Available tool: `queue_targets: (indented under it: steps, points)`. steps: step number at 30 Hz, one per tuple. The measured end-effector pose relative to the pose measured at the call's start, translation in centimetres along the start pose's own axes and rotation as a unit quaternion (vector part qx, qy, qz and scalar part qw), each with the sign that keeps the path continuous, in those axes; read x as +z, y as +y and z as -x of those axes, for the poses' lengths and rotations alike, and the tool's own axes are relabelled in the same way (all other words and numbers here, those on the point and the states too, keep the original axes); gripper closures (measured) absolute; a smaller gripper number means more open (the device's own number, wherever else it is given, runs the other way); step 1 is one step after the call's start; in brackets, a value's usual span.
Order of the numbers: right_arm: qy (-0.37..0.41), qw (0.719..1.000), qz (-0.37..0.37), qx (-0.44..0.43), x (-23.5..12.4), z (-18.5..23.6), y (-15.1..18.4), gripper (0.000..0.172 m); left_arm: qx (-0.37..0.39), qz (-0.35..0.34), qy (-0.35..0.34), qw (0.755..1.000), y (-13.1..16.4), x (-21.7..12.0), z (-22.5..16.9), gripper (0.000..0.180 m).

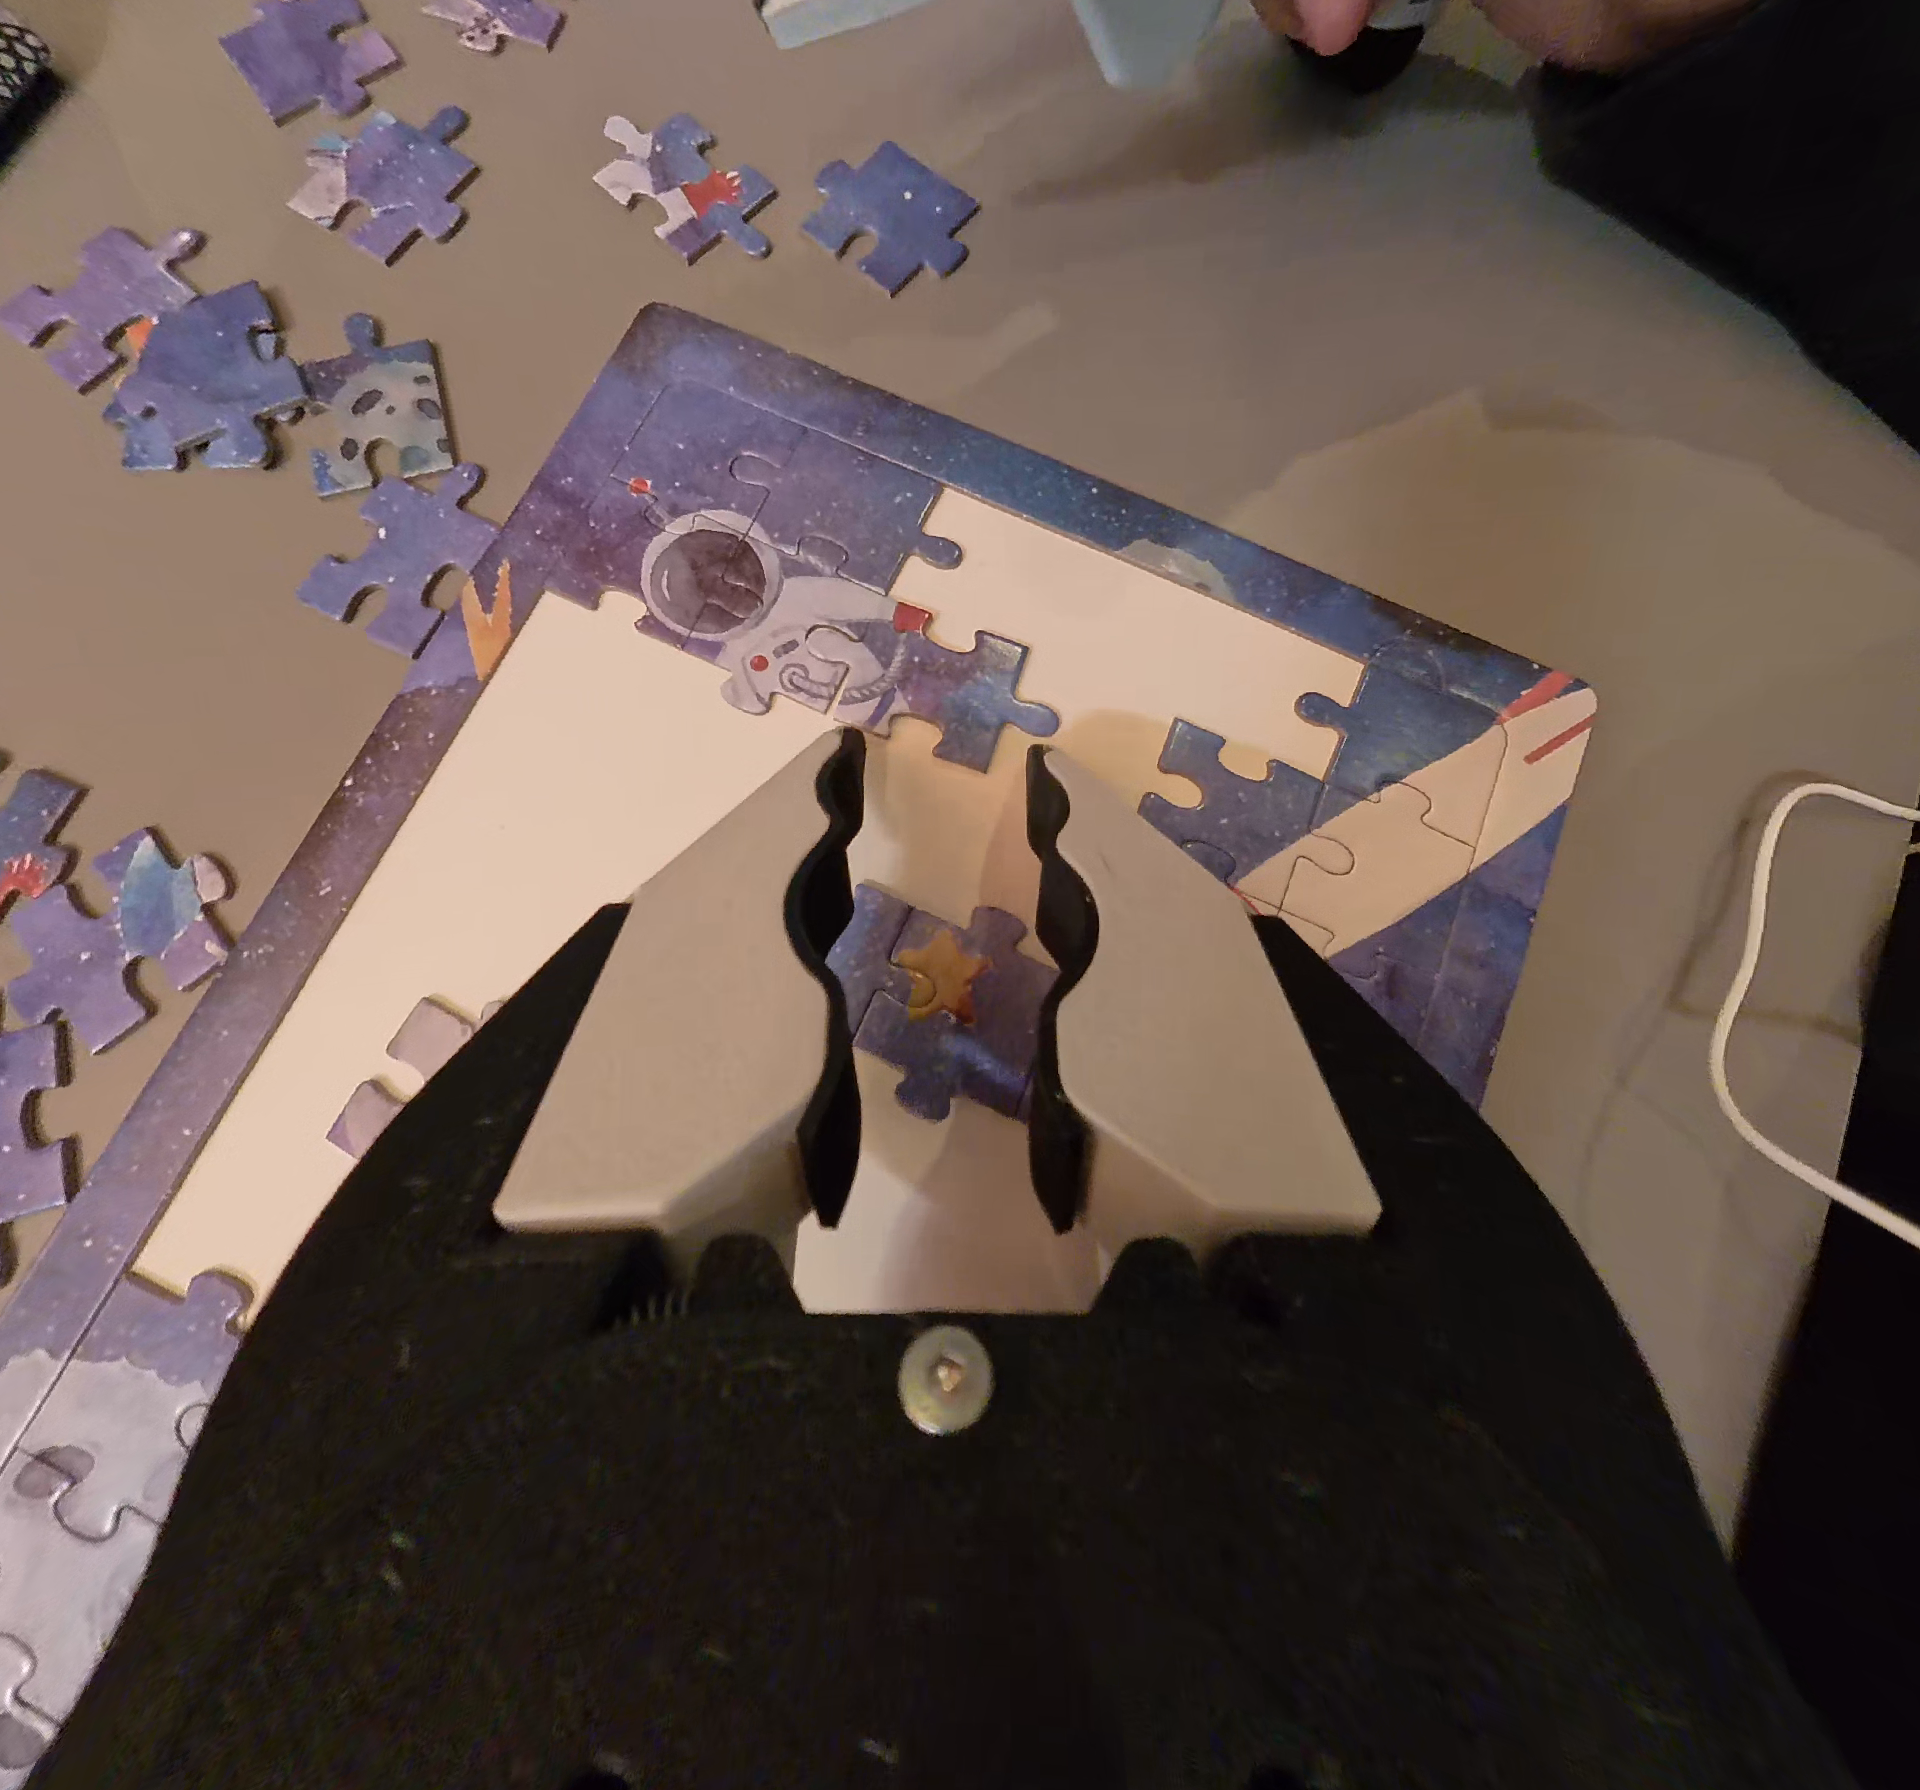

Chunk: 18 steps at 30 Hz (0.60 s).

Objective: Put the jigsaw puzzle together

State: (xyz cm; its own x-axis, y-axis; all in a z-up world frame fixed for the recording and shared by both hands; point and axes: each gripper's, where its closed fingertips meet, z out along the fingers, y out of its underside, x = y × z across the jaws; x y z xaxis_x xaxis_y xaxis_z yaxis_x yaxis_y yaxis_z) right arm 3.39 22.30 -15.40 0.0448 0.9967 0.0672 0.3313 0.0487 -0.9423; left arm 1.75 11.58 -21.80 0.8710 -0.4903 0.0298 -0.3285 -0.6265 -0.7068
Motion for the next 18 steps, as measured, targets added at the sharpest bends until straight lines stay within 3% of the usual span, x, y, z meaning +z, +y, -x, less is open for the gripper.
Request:
queue_targets:
  steps: [18]
  points:
    - [-0.065,0.996,0.022,-0.061,1.3,3.6,0.4,0.152,-0.003,0.001,0.0,1.0,-0.3,0.2,-0.1,0.15]
